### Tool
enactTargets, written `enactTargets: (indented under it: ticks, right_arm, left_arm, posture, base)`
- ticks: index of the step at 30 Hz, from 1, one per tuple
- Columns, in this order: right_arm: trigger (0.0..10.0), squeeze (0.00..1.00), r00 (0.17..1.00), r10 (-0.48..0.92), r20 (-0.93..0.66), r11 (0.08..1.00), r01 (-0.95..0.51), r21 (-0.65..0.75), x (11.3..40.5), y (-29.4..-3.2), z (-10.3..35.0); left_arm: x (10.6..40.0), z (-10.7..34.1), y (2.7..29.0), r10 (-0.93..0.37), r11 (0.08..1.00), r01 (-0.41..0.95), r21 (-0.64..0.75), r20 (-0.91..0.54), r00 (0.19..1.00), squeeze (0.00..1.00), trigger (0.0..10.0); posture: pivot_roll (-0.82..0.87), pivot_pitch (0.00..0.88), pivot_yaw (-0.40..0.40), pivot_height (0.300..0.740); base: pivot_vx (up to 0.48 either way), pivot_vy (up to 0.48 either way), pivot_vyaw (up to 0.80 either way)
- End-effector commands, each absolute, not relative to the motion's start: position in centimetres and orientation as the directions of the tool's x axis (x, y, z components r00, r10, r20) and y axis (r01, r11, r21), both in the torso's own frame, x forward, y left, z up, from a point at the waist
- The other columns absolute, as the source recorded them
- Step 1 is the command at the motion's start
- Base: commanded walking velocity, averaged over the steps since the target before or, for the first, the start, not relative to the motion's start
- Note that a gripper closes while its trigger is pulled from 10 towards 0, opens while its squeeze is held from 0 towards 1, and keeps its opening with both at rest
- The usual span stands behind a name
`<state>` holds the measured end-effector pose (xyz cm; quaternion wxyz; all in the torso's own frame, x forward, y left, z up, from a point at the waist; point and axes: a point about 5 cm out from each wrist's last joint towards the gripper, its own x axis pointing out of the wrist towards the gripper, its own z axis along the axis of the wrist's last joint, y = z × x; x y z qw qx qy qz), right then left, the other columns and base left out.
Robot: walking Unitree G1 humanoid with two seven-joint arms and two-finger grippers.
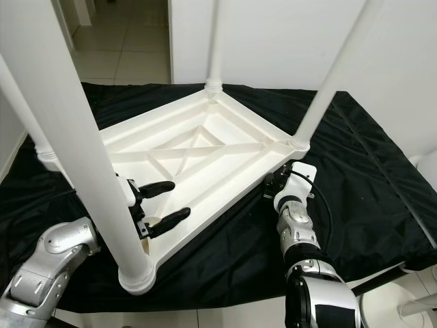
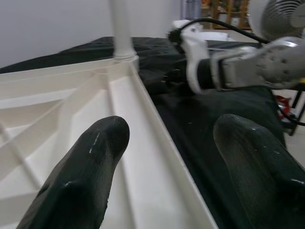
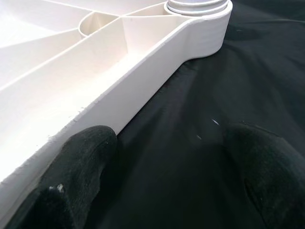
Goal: Building children table
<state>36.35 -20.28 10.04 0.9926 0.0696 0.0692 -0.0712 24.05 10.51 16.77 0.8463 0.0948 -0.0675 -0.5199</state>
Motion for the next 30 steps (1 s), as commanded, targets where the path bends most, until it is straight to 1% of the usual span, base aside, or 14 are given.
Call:
enactTargets:
  ticks: [1, 2, 3, 4, 5, 13, 15, 18, 22, 23, 25, 28, 30]
  right_arm:
    - [10.0, 0.00, 0.995, -0.028, -0.097, 0.991, 0.041, 0.126, 37.2, -18.3, 11.2]
    - [10.0, 0.00, 0.995, 0.010, -0.099, 0.991, 0.003, 0.131, 37.6, -17.5, 11.5]
    - [10.0, 0.00, 0.995, 0.010, -0.099, 0.991, 0.003, 0.131, 37.6, -17.5, 11.5]
    - [10.0, 0.00, 0.992, 0.044, -0.115, 0.990, -0.028, 0.138, 37.9, -16.7, 11.6]
    - [10.0, 0.00, 0.991, 0.052, -0.121, 0.990, -0.035, 0.139, 37.9, -16.5, 11.6]
    - [10.0, 0.00, 0.989, 0.065, -0.136, 0.986, -0.042, 0.163, 38.2, -15.2, 11.6]
    - [10.0, 0.00, 0.991, 0.025, -0.129, 0.993, -0.009, 0.122, 38.1, -15.3, 11.6]
    - [10.0, 0.00, 0.993, -0.012, -0.115, 0.992, 0.026, 0.122, 38.0, -15.9, 11.6]
    - [10.0, 0.00, 0.997, -0.081, -0.003, 0.990, 0.081, 0.114, 37.2, -17.7, 11.8]
    - [10.0, 0.00, 0.997, -0.081, -0.003, 0.990, 0.081, 0.114, 37.2, -17.7, 11.8]
    - [10.0, 0.00, 0.990, -0.122, 0.076, 0.986, 0.112, 0.123, 36.4, -18.7, 12.0]
    - [10.0, 0.00, 0.973, -0.127, 0.195, 0.984, 0.100, 0.145, 34.8, -19.5, 12.3]
    - [10.0, 0.00, 0.967, -0.125, 0.221, 0.985, 0.094, 0.144, 34.3, -19.6, 12.3]
  left_arm:
    - [23.5, 16.9, 9.5, -0.923, 0.378, 0.899, 0.223, 0.012, 0.385, 0.00, 10.0]
    - [23.4, 17.1, 9.1, -0.928, 0.368, 0.903, 0.222, 0.018, 0.373, 0.00, 10.0]
    - [23.4, 17.1, 9.1, -0.928, 0.368, 0.903, 0.222, 0.018, 0.373, 0.00, 10.0]
    - [23.3, 17.3, 8.7, -0.932, 0.358, 0.906, 0.224, 0.026, 0.362, 0.00, 10.0]
    - [23.3, 17.4, 8.6, -0.933, 0.356, 0.907, 0.225, 0.028, 0.360, 0.00, 10.0]
    - [23.5, 17.5, 8.0, -0.931, 0.361, 0.906, 0.219, 0.034, 0.363, 0.00, 10.0]
    - [23.5, 17.6, 7.9, -0.926, 0.375, 0.901, 0.219, 0.040, 0.375, 0.00, 10.0]
    - [23.6, 17.6, 7.8, -0.920, 0.389, 0.893, 0.227, 0.037, 0.391, 0.00, 10.0]
    - [24.4, 17.4, 8.2, -0.892, 0.440, 0.860, 0.258, 0.020, 0.451, 0.00, 10.0]
    - [24.4, 17.4, 8.2, -0.892, 0.440, 0.860, 0.258, 0.020, 0.451, 0.00, 10.0]
    - [24.8, 17.5, 8.5, -0.877, 0.466, 0.844, 0.266, 0.013, 0.481, 0.00, 10.0]
    - [25.4, 17.8, 8.4, -0.860, 0.494, 0.821, 0.286, 0.026, 0.509, 0.00, 10.0]
    - [25.6, 17.8, 8.4, -0.852, 0.507, 0.812, 0.288, 0.028, 0.522, 0.00, 10.0]
  posture:
    - [0.06, 0.032, -0.058, 0.740]
    - [0.06, 0.032, -0.058, 0.740]
    - [0.06, 0.032, -0.058, 0.740]
    - [0.06, 0.030, -0.055, 0.740]
    - [0.06, 0.030, -0.055, 0.740]
    - [0.07, 0.026, -0.059, 0.740]
    - [0.07, 0.027, -0.062, 0.740]
    - [0.08, 0.031, -0.065, 0.740]
    - [0.07, 0.037, -0.065, 0.740]
    - [0.07, 0.037, -0.065, 0.740]
    - [0.07, 0.041, -0.061, 0.740]
    - [0.05, 0.046, -0.050, 0.740]
    - [0.05, 0.046, -0.050, 0.740]
  base:
    - [0.000, 0.000, 0.00]
    - [0.000, 0.000, 0.00]
    - [0.000, 0.000, 0.00]
    - [0.000, 0.000, 0.00]
    - [0.000, 0.000, 0.00]
    - [0.000, 0.000, 0.00]
    - [0.000, 0.000, 0.00]
    - [0.000, 0.000, 0.00]
    - [0.000, 0.000, 0.00]
    - [0.000, 0.000, 0.00]
    - [0.000, 0.000, 0.00]
    - [0.000, 0.000, 0.00]
    - [0.000, 0.000, 0.00]
